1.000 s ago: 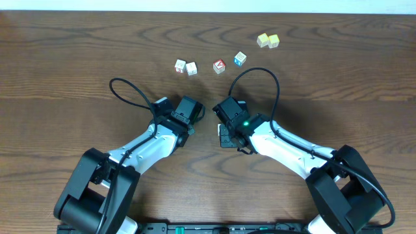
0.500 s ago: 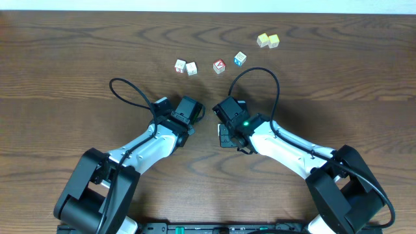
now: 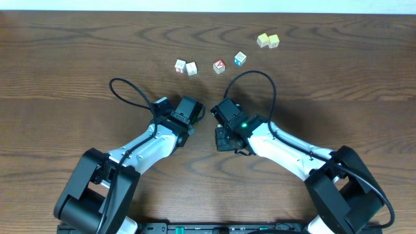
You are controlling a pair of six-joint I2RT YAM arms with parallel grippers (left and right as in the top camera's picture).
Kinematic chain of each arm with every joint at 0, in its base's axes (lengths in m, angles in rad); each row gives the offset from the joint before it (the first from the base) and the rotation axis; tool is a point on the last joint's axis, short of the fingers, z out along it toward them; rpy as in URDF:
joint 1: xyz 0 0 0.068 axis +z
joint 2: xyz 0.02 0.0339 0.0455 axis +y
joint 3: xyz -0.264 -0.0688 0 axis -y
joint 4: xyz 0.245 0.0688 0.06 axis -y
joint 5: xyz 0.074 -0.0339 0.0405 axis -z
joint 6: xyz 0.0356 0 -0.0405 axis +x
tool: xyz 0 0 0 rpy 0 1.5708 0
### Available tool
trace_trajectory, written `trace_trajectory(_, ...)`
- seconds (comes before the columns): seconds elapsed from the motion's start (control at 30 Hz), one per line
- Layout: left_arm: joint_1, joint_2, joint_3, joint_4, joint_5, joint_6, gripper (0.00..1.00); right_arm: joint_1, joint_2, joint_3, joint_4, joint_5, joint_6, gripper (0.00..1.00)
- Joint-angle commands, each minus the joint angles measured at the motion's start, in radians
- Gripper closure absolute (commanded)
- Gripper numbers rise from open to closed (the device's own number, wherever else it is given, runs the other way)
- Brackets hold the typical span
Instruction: Lift 4 blocks
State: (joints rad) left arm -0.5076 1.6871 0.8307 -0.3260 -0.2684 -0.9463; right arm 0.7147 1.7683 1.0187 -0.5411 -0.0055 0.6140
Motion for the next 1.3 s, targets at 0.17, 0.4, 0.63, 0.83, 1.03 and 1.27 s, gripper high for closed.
trace_trajectory(0.17, 0.003, -0.013, -0.009, -0.006, -0.021, -0.006, 0.93, 0.048, 0.001, 0.000, 0.032, 0.087, -0.016, 0.99)
trace_trajectory(0.4, 0.003, -0.013, -0.008, -0.006, -0.021, -0.006, 0.93, 0.048, 0.001, 0.000, 0.033, 0.107, -0.016, 0.99)
trace_trajectory(0.63, 0.003, -0.013, -0.008, -0.005, -0.021, -0.006, 0.93, 0.048, 0.001, 0.000, 0.044, 0.122, -0.016, 0.99)
trace_trajectory(0.83, 0.003, -0.013, -0.008, -0.006, -0.021, -0.006, 0.93, 0.048, 0.001, 0.000, 0.053, 0.137, -0.016, 0.99)
trace_trajectory(1.03, 0.003, -0.013, -0.008, -0.006, -0.021, -0.006, 0.93, 0.048, 0.001, 0.000, 0.053, 0.137, -0.016, 0.99)
trace_trajectory(1.27, 0.003, -0.013, -0.008, -0.006, -0.021, -0.006, 0.93, 0.048, 0.001, 0.000, 0.059, 0.137, -0.016, 0.99)
